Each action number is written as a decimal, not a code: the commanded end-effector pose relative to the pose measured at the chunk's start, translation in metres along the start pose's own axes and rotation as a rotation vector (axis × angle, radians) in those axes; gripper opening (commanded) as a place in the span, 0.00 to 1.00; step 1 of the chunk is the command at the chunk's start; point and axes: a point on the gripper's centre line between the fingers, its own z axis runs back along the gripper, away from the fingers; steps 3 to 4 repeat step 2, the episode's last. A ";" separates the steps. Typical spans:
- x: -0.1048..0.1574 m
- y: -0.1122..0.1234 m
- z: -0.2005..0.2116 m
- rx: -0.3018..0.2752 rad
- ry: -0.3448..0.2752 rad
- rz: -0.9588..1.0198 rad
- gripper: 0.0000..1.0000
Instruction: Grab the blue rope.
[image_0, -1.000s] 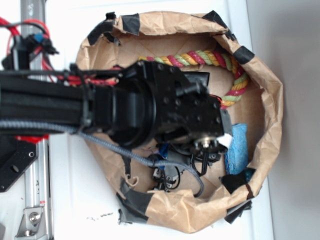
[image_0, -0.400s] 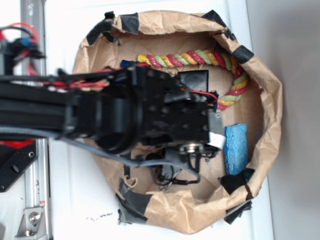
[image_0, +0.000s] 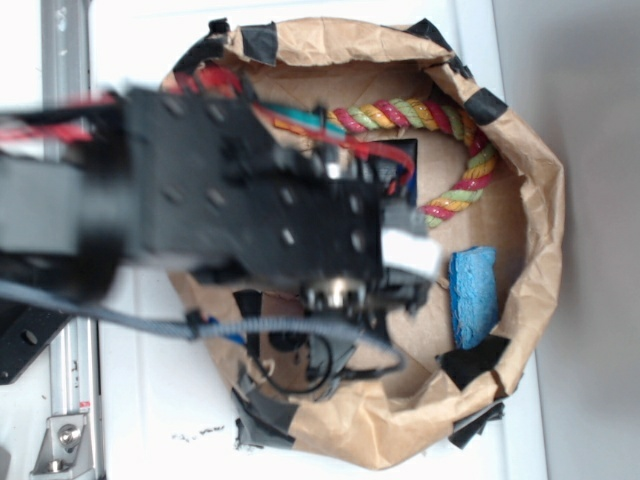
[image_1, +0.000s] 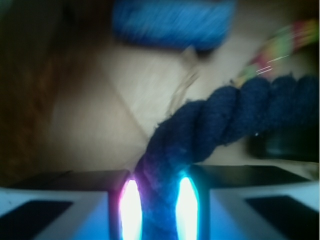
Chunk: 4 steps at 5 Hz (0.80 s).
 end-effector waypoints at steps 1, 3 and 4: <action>0.007 0.013 0.072 0.038 -0.065 0.135 0.00; -0.001 0.011 0.080 0.056 -0.060 0.138 0.00; -0.001 0.011 0.080 0.056 -0.060 0.138 0.00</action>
